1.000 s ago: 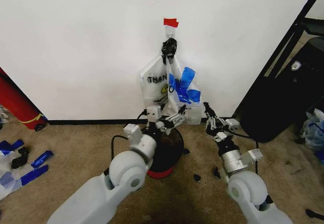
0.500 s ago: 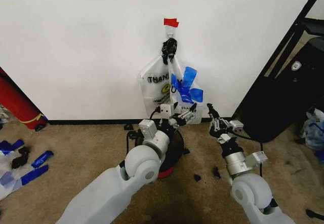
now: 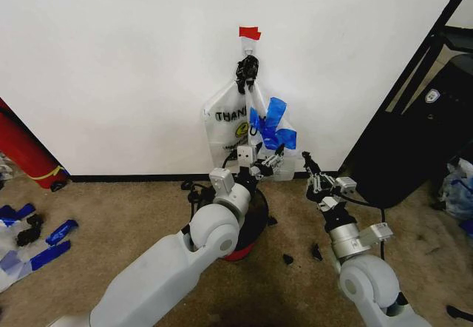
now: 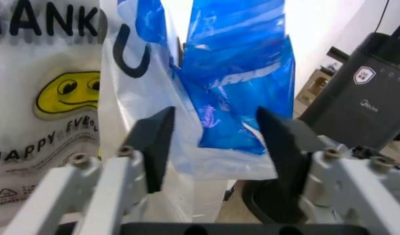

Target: Pick up the garbage bag from the wall and place it over the trash bin.

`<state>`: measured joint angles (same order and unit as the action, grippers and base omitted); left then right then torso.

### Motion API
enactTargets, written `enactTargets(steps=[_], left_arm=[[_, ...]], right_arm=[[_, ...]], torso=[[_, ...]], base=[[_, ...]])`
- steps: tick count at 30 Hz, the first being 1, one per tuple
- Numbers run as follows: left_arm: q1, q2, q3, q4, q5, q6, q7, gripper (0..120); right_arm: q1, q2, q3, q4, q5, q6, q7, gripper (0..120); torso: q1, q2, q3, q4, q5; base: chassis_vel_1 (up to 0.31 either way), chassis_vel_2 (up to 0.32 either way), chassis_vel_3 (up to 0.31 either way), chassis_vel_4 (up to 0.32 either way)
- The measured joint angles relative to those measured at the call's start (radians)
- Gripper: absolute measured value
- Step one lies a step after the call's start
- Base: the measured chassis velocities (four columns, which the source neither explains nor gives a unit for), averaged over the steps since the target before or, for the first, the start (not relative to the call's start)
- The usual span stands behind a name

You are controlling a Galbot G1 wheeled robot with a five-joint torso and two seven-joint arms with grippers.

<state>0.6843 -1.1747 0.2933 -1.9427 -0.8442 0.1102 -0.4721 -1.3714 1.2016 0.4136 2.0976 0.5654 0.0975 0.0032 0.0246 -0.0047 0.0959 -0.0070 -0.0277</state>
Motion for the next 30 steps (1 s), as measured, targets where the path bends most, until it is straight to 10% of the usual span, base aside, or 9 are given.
enactTargets(steps=[14,24,30], left_arm=[[0.006,-0.001,0.002,0.008,0.000,-0.009,0.000,1],[0.041,0.011,-0.053,-0.028,0.001,-0.035,0.000,0],[0.093,0.043,-0.106,-0.091,0.001,-0.032,0.001,0]], right_arm=[[-0.002,0.000,0.002,0.001,0.002,-0.001,0.003,0],[-0.016,-0.024,0.032,0.008,-0.005,-0.006,0.011,0],[-0.066,-0.055,0.073,0.039,-0.171,-0.003,0.007,23]], torso=[[0.000,0.000,0.000,0.0001,0.0000],[0.000,0.000,0.000,0.0003,-0.0001],[0.000,0.000,0.000,0.0002,-0.0001]], base=[[0.000,0.000,0.000,0.000],[0.000,0.000,0.000,0.000],[0.000,0.000,0.000,0.000]])
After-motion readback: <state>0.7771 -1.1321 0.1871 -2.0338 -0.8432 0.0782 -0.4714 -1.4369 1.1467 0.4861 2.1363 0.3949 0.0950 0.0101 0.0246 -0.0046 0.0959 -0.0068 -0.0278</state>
